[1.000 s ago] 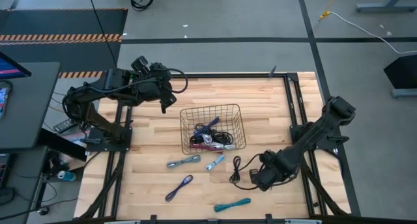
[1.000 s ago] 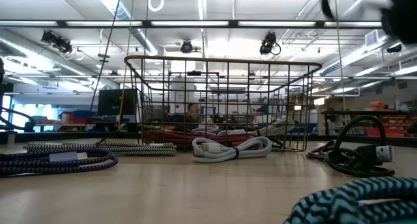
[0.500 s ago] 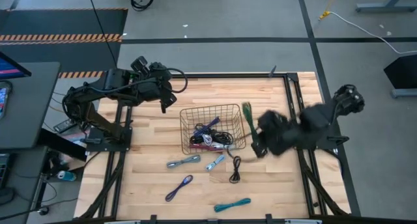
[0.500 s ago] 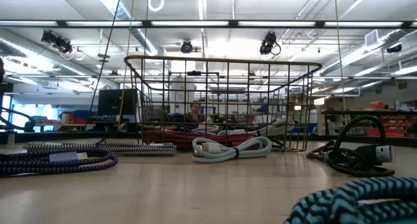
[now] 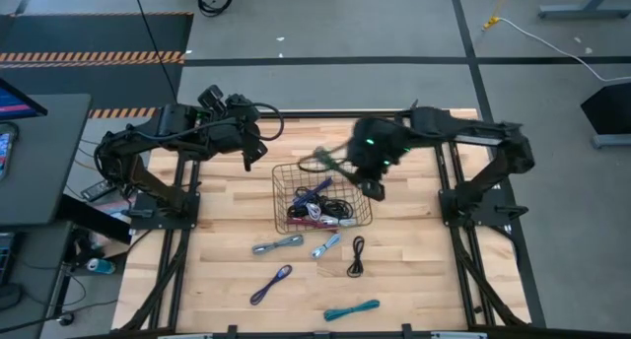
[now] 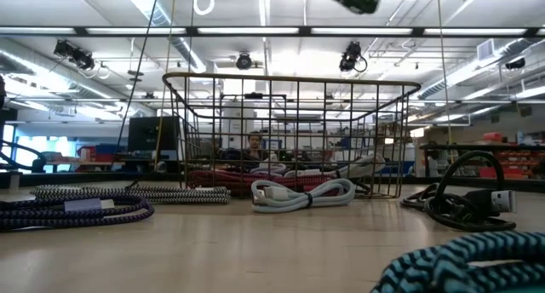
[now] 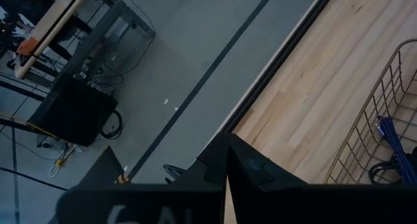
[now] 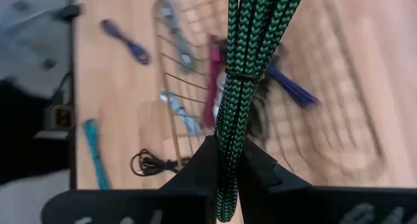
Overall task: Pick and place USB-C Cables
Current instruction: Put the green patterned charger cable into the gold wire basket
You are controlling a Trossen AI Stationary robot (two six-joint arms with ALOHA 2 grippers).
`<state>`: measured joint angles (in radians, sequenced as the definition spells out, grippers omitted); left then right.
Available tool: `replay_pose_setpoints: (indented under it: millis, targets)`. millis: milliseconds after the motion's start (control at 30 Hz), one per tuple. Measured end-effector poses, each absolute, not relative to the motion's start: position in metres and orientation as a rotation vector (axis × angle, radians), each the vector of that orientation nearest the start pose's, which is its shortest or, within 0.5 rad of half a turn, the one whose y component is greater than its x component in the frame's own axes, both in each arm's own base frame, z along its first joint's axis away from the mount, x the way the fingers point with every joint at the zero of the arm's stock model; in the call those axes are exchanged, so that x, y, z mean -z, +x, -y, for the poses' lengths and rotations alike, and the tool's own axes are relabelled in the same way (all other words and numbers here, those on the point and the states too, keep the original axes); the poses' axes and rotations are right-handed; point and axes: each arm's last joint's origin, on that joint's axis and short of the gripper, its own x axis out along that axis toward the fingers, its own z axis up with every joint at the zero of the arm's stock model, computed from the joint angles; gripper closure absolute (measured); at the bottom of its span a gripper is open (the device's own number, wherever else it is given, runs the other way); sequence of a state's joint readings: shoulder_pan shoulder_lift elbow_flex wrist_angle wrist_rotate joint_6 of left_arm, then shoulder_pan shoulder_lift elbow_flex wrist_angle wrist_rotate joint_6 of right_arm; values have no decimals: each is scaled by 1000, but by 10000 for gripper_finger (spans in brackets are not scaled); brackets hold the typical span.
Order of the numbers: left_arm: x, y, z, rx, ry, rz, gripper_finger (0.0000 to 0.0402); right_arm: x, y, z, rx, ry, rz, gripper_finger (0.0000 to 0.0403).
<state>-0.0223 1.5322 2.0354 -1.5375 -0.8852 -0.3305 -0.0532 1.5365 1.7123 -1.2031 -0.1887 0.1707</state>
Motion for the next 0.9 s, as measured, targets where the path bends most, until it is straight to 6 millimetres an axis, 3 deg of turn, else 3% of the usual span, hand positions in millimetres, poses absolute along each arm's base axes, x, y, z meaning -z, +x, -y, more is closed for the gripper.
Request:
replay_pose_setpoints:
  millis: [167,433,667,900]
  targets:
    - [-464,240,-17,-922,175,-805,390,-353,326,30,-254,269,-1083,371]
    - [-464,240,-17,-930,157,-797,390,-281,366,36,-414,195,-1301,371]
    - [-464,240,-17,-930,157,-797,390,-232,383,38,-483,124,-1446,371]
    - [-464,240,-17,-930,157,-797,390,-204,392,40,-474,89,-1522,371]
